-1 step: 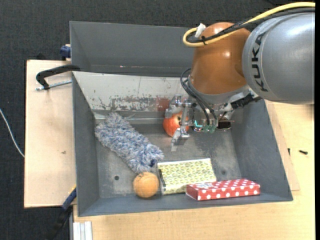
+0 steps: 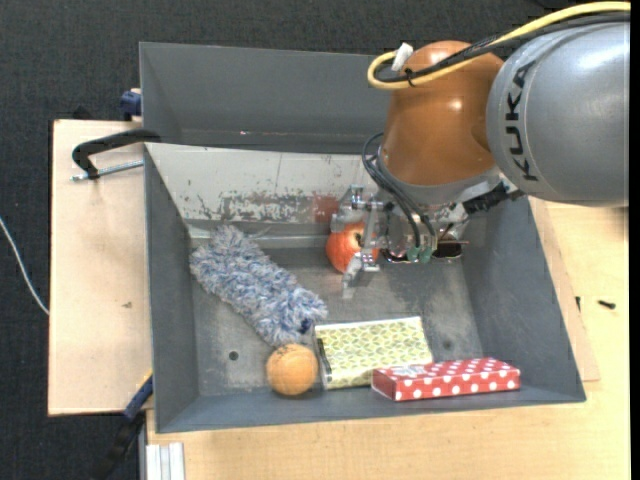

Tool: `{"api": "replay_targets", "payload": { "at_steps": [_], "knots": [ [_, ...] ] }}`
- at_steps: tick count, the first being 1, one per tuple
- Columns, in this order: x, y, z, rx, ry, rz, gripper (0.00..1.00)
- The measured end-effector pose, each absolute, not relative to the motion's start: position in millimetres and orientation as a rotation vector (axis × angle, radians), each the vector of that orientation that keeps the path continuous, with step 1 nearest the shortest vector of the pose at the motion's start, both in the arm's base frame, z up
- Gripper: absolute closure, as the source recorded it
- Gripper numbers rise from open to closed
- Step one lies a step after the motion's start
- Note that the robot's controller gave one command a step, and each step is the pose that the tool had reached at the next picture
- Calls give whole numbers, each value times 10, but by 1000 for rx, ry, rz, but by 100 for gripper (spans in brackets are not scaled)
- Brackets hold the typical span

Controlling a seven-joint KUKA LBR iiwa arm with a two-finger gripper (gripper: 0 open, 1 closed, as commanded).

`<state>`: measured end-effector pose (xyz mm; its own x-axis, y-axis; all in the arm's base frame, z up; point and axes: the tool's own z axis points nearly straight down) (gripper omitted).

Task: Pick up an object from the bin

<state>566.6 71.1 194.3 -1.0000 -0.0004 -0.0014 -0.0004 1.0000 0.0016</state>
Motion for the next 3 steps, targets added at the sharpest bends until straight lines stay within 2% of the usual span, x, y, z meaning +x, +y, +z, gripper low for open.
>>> {"api": "replay_targets", "payload": {
  "at_steps": [1, 2, 3],
  "knots": [
    [5722, 1170, 1294, -128, 3134, 2, 0],
    [5660, 1748, 1422, -143, 3129, 11, 0],
    [5790, 1629, 1443, -158, 3130, 3, 0]
  ]
}}
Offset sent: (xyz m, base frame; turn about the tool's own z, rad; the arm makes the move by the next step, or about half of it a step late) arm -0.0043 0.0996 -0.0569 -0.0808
